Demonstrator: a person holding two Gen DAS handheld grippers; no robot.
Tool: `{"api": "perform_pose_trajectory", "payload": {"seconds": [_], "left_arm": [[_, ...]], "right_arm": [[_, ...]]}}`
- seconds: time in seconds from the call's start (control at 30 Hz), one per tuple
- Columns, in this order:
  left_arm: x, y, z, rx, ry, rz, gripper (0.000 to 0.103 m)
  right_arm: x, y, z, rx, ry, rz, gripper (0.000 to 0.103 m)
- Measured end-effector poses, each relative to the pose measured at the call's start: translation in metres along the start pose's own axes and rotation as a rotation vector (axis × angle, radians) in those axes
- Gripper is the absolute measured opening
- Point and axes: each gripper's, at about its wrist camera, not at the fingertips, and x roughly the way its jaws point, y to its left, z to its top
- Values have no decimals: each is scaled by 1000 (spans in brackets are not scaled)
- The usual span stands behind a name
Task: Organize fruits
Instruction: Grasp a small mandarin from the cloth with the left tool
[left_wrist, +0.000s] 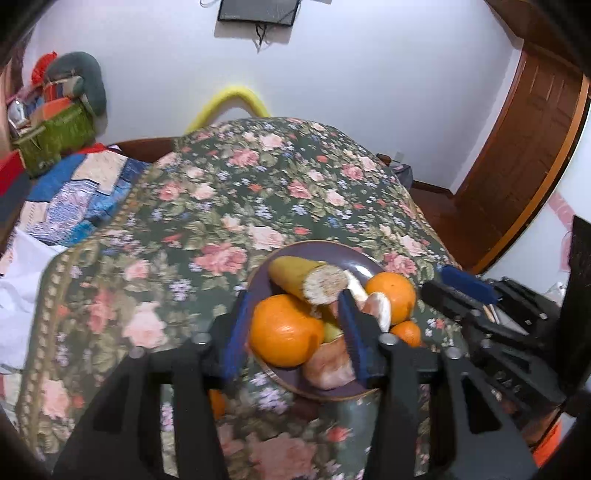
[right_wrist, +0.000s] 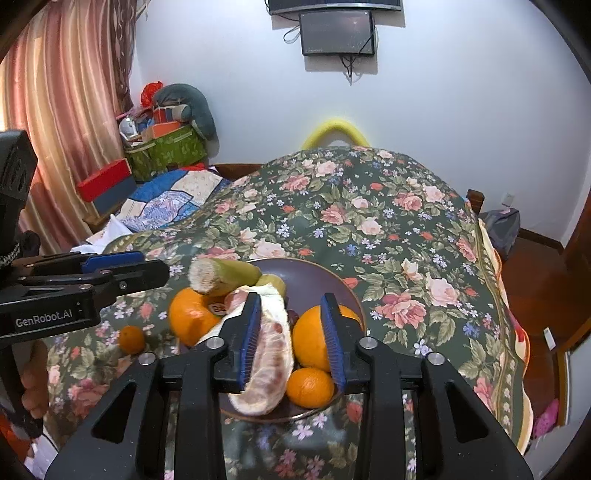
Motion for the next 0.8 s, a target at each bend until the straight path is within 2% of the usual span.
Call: {"api": "perform_pose_trajectory", "payload": {"seconds": [0.07, 0.33, 0.63, 0.8], "left_arm": [[-7, 7, -3, 3, -7, 18, 55], [-18, 38, -35, 6, 45, 57, 56], [7, 54, -74, 42, 128, 81, 56], [24, 61, -84, 22, 160, 58, 56]], "right_arm": [[-9, 4, -2, 6, -17, -3, 44], [-19, 23, -20, 32, -2, 15, 44], [-4, 38, -42, 61, 66, 29, 44], [6, 48, -56, 61, 110, 26, 44]]}}
